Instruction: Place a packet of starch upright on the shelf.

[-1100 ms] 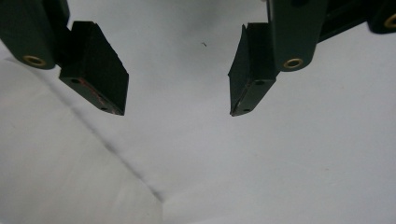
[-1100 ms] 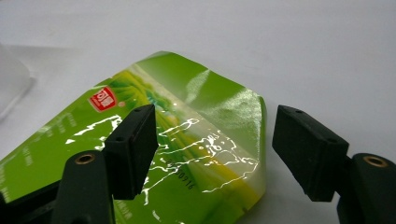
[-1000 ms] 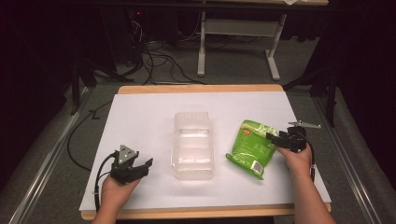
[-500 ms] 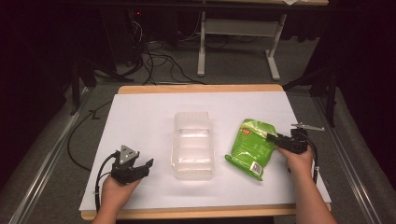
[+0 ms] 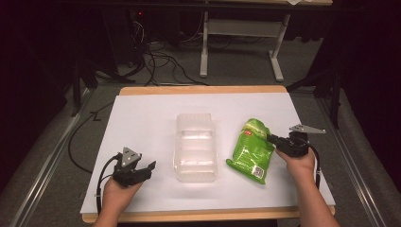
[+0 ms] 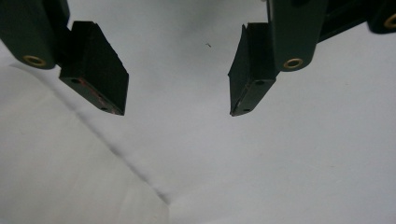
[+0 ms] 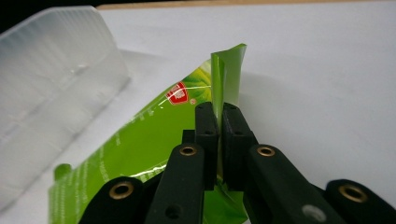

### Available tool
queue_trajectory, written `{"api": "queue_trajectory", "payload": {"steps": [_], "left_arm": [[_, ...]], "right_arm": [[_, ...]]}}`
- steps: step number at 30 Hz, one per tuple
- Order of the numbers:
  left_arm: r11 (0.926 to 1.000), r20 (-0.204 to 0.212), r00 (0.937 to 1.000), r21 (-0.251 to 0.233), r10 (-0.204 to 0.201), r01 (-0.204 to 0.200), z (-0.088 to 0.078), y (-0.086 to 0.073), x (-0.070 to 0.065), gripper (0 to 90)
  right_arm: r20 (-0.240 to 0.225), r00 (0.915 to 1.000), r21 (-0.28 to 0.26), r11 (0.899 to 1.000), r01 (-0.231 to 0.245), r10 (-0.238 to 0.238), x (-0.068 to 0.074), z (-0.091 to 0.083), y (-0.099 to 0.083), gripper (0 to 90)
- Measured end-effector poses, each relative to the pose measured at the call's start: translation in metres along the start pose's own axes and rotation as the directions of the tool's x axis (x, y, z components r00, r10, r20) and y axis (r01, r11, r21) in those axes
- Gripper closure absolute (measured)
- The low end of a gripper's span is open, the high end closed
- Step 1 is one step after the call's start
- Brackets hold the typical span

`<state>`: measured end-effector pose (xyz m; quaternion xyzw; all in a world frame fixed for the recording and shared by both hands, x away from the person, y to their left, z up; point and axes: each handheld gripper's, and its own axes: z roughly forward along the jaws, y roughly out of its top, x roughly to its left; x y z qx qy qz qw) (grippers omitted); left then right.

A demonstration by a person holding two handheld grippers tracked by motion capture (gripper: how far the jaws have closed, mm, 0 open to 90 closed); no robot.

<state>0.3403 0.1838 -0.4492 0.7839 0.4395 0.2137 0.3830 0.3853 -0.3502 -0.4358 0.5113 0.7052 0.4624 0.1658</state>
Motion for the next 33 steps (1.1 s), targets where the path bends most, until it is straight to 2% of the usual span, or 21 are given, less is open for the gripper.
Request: {"api": "queue_trajectory", "payload": {"steps": [4,5,9,11,12,13,14,15,16,18,20,23,24,26,27,28,29,32,33], "left_arm": [[1.0000,0.002,1.0000,0.000,0.001,-0.001,0.000,0.000,0.000,38.3],[1.0000,0.002,1.0000,0.000,0.001,-0.001,0.000,0.000,0.000,38.3],[1.0000,0.002,1.0000,-0.001,0.007,-0.007,0.000,0.000,0.000,38.3],[1.0000,0.002,1.0000,-0.006,0.002,-0.002,0.000,0.000,0.000,38.3],[1.0000,0.002,1.0000,-0.006,0.002,-0.002,0.000,0.000,0.000,38.3],[1.0000,0.001,1.0000,-0.007,0.001,-0.001,-0.001,0.000,0.000,38.3],[1.0000,0.001,1.0000,-0.007,0.001,-0.001,-0.001,0.000,0.001,38.3],[1.0000,0.002,1.0000,-0.008,0.001,-0.001,-0.001,0.001,0.001,38.3],[1.0000,0.002,1.0000,-0.008,0.001,-0.001,-0.001,0.001,0.001,38.3],[1.0000,0.003,1.0000,-0.007,0.001,-0.001,-0.001,0.001,0.001,38.3],[1.0000,0.003,1.0000,-0.007,0.002,-0.002,-0.002,0.001,0.001,38.3],[0.9999,0.001,1.0000,-0.010,0.003,-0.003,-0.002,0.001,0.001,38.3],[0.9999,0.001,1.0000,-0.010,0.003,-0.003,-0.002,0.001,0.001,38.3],[0.9999,0.002,1.0000,-0.010,0.003,-0.003,-0.002,0.001,0.001,38.3],[0.9999,0.003,1.0000,-0.010,0.003,-0.003,-0.002,0.001,0.001,38.3],[1.0000,0.003,1.0000,-0.009,0.003,-0.003,-0.002,0.001,0.001,38.3],[1.0000,0.004,1.0000,-0.009,0.005,-0.005,-0.002,0.001,0.001,38.3],[0.9999,0.005,1.0000,-0.009,0.004,-0.004,-0.002,0.001,0.001,38.3],[0.9999,0.005,1.0000,-0.009,0.004,-0.004,-0.002,0.001,0.001,38.3]], "right_arm": [[-0.013,0.9998,-0.046,0.999,0.017,-0.017,0.007,-0.010,0.004,88.7],[-0.034,0.9991,-0.069,0.997,0.023,-0.026,0.010,-0.015,0.006,88.8],[-0.051,0.9970,-0.096,0.994,0.053,-0.058,0.019,-0.021,0.011,88.9],[-0.068,0.9947,-0.136,0.988,0.067,-0.077,0.028,-0.029,0.015,89.2],[-0.068,0.9947,-0.136,0.988,0.067,-0.077,0.028,-0.029,0.015,89.2],[-0.073,0.9933,-0.164,0.984,0.076,-0.089,0.035,-0.034,0.019,89.5],[-0.073,0.9933,-0.164,0.984,0.076,-0.089,0.035,-0.034,0.019,89.5],[-0.080,0.9911,-0.198,0.976,0.089,-0.106,0.042,-0.040,0.022,89.8],[-0.080,0.9911,-0.198,0.976,0.089,-0.106,0.042,-0.040,0.022,89.8],[-0.091,0.9881,-0.229,0.968,0.100,-0.124,0.052,-0.046,0.027,90.0],[-0.085,0.9876,-0.235,0.966,0.109,-0.132,0.055,-0.047,0.028,90.0],[-0.065,0.9894,-0.283,0.953,0.106,-0.130,0.063,-0.049,0.034,90.0],[-0.065,0.9894,-0.283,0.953,0.106,-0.130,0.063,-0.049,0.034,90.0],[-0.043,0.9889,-0.309,0.943,0.122,-0.142,0.066,-0.051,0.037,90.0],[-0.026,0.9893,-0.335,0.934,0.127,-0.144,0.068,-0.052,0.039,90.0],[-0.026,0.9893,-0.335,0.934,0.127,-0.144,0.068,-0.052,0.039,90.0],[-0.006,0.9892,-0.351,0.926,0.135,-0.146,0.069,-0.053,0.040,90.0],[0.006,0.9898,-0.352,0.926,0.136,-0.143,0.069,-0.053,0.039,90.0],[0.018,0.9892,-0.339,0.930,0.143,-0.145,0.069,-0.052,0.036,90.0]]}}
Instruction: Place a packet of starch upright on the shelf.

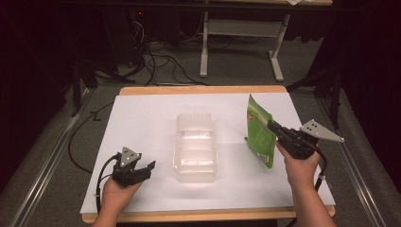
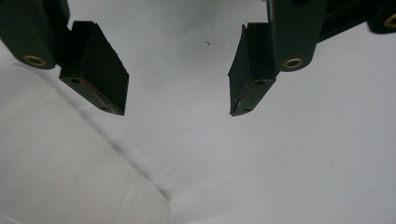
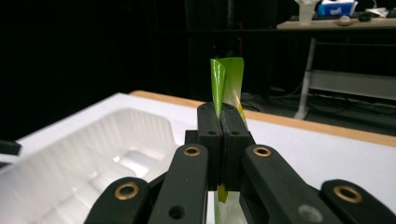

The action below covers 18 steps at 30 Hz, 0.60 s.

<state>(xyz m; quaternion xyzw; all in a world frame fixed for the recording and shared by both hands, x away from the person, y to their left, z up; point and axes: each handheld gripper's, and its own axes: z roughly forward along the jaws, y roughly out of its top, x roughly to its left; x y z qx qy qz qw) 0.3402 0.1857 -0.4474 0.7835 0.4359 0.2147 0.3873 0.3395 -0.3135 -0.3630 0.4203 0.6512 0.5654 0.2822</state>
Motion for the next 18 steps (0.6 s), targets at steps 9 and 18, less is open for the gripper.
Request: {"api": "queue_trajectory", "payload": {"steps": [9,18], "left_arm": [[1.0000,0.000,1.0000,-0.006,-0.002,0.002,-0.001,0.000,0.000,38.3],[1.0000,0.005,1.0000,-0.003,0.002,-0.002,-0.003,0.000,0.000,38.3]], "right_arm": [[0.038,0.9993,0.000,1.000,-0.003,0.003,-0.001,-0.013,-0.011,88.5],[0.071,0.9974,0.004,1.000,-0.004,0.004,0.000,-0.024,-0.019,83.5]]}}
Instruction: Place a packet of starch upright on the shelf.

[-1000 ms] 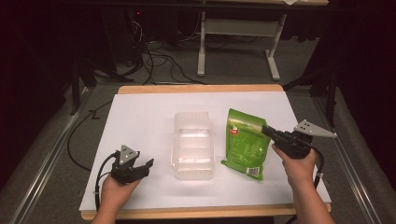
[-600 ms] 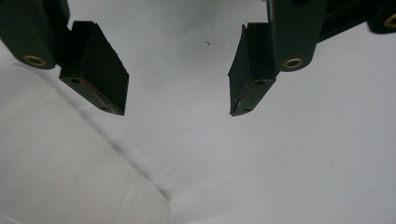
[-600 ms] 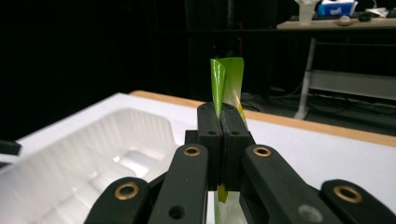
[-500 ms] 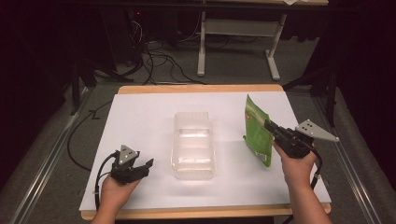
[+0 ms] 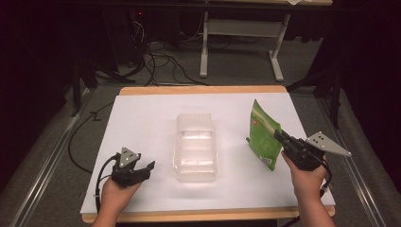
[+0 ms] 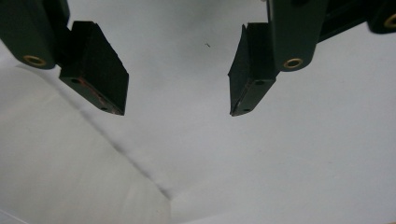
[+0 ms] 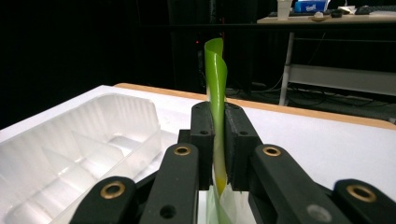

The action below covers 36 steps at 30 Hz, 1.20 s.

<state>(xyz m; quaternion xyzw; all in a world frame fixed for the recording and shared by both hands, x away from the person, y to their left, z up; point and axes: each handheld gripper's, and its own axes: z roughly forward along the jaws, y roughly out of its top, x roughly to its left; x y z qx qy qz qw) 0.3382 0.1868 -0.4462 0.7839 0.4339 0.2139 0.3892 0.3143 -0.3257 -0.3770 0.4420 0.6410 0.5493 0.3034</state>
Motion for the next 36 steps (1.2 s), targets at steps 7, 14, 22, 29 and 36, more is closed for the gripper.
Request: {"api": "queue_trajectory", "payload": {"steps": [7,14,22,29,36], "left_arm": [[1.0000,0.002,1.0000,0.000,0.000,0.000,0.000,0.000,0.000,38.3],[1.0000,0.005,1.0000,0.006,0.005,-0.005,0.002,0.000,-0.001,38.3],[0.9998,0.011,0.9999,0.018,0.011,-0.011,0.003,0.000,-0.002,38.2],[0.9996,0.011,0.9998,0.020,0.018,-0.018,0.004,0.000,-0.003,38.2],[0.9995,0.010,0.9997,0.023,0.020,-0.020,0.004,0.000,-0.002,38.2]], "right_arm": [[0.012,0.9999,0.044,0.999,0.005,-0.006,-0.003,0.006,-0.006,78.2],[0.005,0.9999,0.086,0.996,-0.016,0.016,-0.007,0.012,-0.013,71.2],[0.006,0.9999,0.129,0.992,-0.012,0.012,-0.008,0.019,-0.019,69.7],[0.027,0.9993,0.117,0.993,0.024,-0.027,-0.006,0.022,-0.017,71.6],[0.039,0.9986,0.133,0.991,0.031,-0.037,-0.011,0.025,-0.013,90.0]]}}
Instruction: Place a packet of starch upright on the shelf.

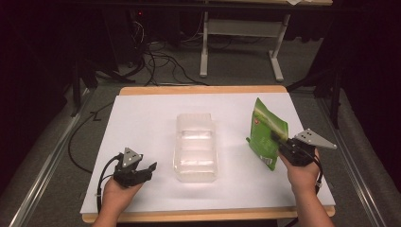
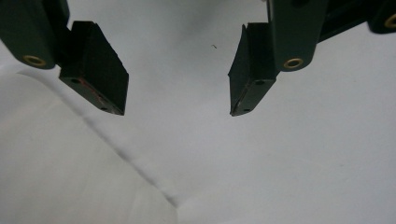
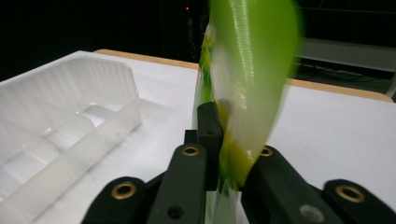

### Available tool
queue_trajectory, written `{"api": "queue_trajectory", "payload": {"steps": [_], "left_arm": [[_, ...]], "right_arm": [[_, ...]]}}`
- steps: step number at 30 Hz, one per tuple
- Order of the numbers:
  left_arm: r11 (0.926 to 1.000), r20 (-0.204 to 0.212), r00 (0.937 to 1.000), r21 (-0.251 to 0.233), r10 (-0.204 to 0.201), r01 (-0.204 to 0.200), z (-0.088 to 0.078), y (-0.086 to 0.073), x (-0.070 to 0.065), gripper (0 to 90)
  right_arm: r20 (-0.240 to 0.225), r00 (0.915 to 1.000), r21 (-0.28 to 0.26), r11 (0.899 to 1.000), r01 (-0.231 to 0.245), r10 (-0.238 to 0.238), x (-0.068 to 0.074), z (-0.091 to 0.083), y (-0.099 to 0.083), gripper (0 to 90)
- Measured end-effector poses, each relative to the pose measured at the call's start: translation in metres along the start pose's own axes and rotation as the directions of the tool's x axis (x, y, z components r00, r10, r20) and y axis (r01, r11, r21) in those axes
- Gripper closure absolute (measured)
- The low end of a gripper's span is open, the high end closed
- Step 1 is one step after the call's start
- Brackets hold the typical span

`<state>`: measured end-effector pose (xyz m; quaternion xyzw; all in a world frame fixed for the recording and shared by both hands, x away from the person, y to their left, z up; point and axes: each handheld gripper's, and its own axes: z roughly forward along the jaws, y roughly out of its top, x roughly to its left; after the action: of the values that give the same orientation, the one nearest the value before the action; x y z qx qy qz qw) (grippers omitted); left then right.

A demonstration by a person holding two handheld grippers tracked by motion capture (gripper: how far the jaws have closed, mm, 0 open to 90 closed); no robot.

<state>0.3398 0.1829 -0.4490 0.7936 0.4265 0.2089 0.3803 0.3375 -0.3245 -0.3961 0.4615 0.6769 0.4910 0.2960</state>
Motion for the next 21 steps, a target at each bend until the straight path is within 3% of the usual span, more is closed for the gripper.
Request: {"api": "queue_trajectory", "payload": {"steps": [10,21], "left_arm": [[1.0000,-0.001,1.0000,-0.010,-0.001,0.001,-0.002,0.001,0.001,38.2],[0.9994,0.003,1.0000,-0.032,-0.009,0.009,-0.004,0.002,-0.001,38.2]], "right_arm": [[-0.050,0.9987,-0.029,1.000,-0.004,0.003,0.000,-0.003,0.008,90.0],[-0.134,0.9906,-0.083,0.996,0.014,-0.026,0.017,-0.012,0.019,90.0]]}}
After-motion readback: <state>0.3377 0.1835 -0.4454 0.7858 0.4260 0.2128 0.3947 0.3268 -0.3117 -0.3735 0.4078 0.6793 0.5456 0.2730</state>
